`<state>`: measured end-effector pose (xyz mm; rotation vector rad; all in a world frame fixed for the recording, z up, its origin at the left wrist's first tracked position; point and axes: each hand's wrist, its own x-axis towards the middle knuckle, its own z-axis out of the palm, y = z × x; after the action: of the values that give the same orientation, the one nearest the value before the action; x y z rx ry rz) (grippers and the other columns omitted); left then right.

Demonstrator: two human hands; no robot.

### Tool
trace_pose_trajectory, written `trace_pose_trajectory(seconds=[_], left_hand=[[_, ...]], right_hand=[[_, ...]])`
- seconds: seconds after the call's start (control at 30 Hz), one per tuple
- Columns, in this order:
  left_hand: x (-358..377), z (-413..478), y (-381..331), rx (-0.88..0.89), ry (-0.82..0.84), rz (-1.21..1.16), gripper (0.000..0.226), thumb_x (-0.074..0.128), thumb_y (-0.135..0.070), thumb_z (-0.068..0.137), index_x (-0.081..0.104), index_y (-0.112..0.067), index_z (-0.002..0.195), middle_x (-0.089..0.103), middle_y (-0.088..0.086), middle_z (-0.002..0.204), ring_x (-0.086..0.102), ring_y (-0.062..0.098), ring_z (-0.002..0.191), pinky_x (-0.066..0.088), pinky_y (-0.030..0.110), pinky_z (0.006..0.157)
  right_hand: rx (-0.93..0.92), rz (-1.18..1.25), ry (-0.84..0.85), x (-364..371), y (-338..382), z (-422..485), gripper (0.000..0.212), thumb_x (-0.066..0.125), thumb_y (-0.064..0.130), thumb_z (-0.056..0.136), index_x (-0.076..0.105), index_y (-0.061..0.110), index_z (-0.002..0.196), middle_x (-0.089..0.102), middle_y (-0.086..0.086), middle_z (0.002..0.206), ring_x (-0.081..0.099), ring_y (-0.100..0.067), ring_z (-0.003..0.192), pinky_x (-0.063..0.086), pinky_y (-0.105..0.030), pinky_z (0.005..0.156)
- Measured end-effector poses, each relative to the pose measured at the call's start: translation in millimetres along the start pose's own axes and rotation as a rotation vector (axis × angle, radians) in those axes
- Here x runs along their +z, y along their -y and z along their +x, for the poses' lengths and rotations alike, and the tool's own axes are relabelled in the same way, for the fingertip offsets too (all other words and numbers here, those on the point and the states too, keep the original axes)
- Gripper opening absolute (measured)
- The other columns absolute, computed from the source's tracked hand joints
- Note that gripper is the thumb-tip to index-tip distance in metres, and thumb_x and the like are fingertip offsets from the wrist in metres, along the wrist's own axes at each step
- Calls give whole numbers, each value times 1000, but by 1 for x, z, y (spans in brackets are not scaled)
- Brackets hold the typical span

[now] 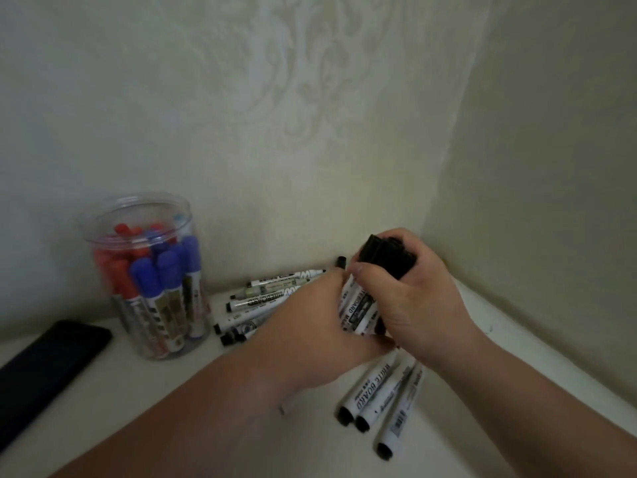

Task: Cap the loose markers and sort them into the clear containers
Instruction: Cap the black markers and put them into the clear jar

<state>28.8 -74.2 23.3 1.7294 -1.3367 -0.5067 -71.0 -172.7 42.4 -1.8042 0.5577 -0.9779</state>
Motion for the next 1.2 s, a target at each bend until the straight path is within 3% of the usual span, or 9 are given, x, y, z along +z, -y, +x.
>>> trace_pose_trajectory(seconds=[0.1, 0.27, 0.37, 0.53, 0.7, 0.83, 0.9, 1.03, 1.2], left_hand=[[-38, -15, -4, -3, -36, 175, 48, 80, -55, 74, 49, -46, 110, 67, -21, 94, 65, -7, 82, 55, 21, 72], [-110, -68, 8, 467, -746, 502, 9, 72, -21, 84, 67, -15, 81, 59, -8, 78, 50, 5, 72, 40, 23, 68], [-152, -83, 29, 267, -946, 573, 33, 73, -41, 80, 65, -14, 97, 56, 2, 104, 52, 21, 100, 41, 30, 84], [-162, -79, 54, -164, -679, 296, 108, 91, -59, 49, 38, -35, 140, 38, -13, 137, 46, 9, 123, 38, 28, 101], [-143, -65, 64, 6, -648, 136, 98, 94, -44, 56, 32, -50, 132, 52, -20, 127, 58, 6, 115, 51, 42, 101], [-144, -59, 61, 187, -549, 291, 101, 89, -45, 64, 29, -48, 145, 42, -31, 129, 51, -1, 120, 47, 30, 102], [-150, -56, 58, 179, -521, 359, 109, 88, -52, 64, 18, -54, 148, 38, -32, 127, 44, -4, 121, 39, 25, 102], [-150, -51, 62, 139, -447, 400, 120, 85, -61, 56, 0, -71, 140, 37, -33, 131, 37, 3, 128, 36, 44, 113], [-149, -44, 71, -8, -428, 382, 128, 81, -75, 45, 10, -54, 150, 45, -17, 139, 46, 13, 131, 40, 46, 112]], right_hand=[[-6, 6, -21, 8, 13, 15, 11, 71, 14, 85, 63, 20, 88, 66, -8, 76, 62, -14, 64, 52, -27, 55], [-12, 50, -105, 27, 43, 43, 11, 71, 29, 83, 64, 24, 89, 65, -16, 84, 61, -25, 68, 52, -38, 58], [-58, 93, -136, 50, 67, 52, 16, 65, 25, 90, 61, 14, 102, 62, -10, 79, 59, -21, 66, 52, -35, 56], [-138, 193, -127, 113, 103, 71, 19, 66, 23, 87, 59, 12, 101, 62, -10, 82, 57, -19, 67, 48, -33, 56], [-143, 202, -116, 150, 107, 78, 13, 67, 22, 87, 55, 20, 92, 60, -7, 80, 53, -18, 62, 45, -29, 54], [-107, 195, -192, 136, 99, 76, 12, 66, 22, 87, 56, 20, 93, 62, -7, 81, 55, -17, 62, 46, -29, 55], [-96, 182, -234, 125, 92, 75, 12, 66, 23, 86, 56, 22, 92, 61, -6, 80, 54, -17, 61, 45, -29, 54], [-40, 99, -247, 111, 73, 65, 13, 66, 25, 88, 55, 23, 94, 57, -1, 77, 51, -15, 58, 43, -28, 50], [123, 241, -285, 116, 56, 54, 13, 64, 21, 87, 53, 16, 89, 54, -2, 70, 50, -15, 55, 42, -29, 51]])
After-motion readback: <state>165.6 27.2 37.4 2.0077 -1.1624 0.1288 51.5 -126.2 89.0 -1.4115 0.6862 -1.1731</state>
